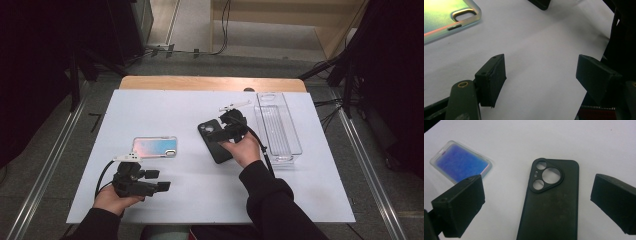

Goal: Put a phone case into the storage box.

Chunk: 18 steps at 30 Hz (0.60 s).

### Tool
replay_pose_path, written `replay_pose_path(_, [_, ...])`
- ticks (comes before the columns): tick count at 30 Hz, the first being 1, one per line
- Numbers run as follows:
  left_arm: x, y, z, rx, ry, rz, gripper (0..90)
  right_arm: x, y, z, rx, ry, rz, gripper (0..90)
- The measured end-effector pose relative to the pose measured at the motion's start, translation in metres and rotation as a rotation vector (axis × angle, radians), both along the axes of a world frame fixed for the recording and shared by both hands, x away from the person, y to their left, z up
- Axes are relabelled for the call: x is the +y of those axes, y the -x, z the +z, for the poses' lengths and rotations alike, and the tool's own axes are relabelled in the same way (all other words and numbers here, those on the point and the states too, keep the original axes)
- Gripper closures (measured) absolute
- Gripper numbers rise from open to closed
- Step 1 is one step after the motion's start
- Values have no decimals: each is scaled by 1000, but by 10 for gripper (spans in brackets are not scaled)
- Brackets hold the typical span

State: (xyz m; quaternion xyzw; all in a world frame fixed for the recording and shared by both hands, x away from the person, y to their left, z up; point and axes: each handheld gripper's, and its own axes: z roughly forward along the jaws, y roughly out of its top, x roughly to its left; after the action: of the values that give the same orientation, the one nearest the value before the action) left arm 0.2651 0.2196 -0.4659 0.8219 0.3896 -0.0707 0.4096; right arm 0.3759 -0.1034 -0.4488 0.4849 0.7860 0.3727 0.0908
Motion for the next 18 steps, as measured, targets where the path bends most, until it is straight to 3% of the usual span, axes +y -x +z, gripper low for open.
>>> replay_pose_path(18, [0,0,0,-2,0,1,242,5,-5,-16,48,44,20,0])
